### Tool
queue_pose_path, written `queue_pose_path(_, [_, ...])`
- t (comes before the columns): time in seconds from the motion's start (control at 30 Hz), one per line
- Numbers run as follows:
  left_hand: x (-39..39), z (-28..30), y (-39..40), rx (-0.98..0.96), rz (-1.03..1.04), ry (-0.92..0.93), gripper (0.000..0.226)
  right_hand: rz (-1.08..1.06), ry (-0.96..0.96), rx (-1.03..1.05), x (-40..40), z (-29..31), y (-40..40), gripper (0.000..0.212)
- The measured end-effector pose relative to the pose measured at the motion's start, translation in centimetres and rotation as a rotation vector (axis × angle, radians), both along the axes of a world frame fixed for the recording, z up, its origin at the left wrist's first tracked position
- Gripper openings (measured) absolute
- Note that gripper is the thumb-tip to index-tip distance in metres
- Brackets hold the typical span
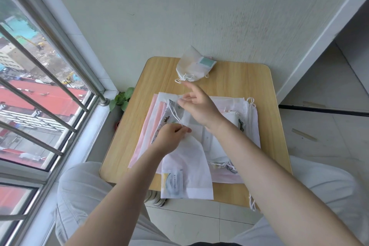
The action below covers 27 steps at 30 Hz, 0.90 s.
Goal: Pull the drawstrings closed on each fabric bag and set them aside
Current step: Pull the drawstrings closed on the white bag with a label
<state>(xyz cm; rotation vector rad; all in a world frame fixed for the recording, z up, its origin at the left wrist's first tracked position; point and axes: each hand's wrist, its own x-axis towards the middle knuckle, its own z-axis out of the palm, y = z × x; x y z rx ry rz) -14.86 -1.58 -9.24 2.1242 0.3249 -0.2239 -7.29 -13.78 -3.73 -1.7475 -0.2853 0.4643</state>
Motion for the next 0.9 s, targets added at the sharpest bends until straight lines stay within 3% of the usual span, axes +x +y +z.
queue_pose_path(0.13, [0.4, 0.4, 0.7, -0.237, 0.11, 0.081, 0.029, 0.091, -0.132, -0.316, -0.3, -2.4, -1.0, 0.021])
queue_pose_path(0.3, [0.7, 1.5, 0.9, -0.43, 0.165, 0.16, 0.025, 0.136, -0.221, -0.332, -1.5, -3.5, -1.4, 0.011])
queue_pose_path(0.57, [0.3, 2.0, 0.8, -0.339, 0.119, 0.144, 0.029, 0.257, -0.465, -0.487, -1.0, -3.9, -1.6, 0.005])
queue_pose_path(0.83, [0.3, 1.0, 0.7, -0.337, 0.179, -0.008, 0.014, 0.31, -0.275, -0.543, -0.4, -3.5, -3.0, 0.01])
queue_pose_path(0.9, [0.4, 0.8, 0.8, -0.276, 0.145, -0.03, 0.008, 0.278, -0.192, -0.468, -0.6, -3.5, -3.0, 0.009])
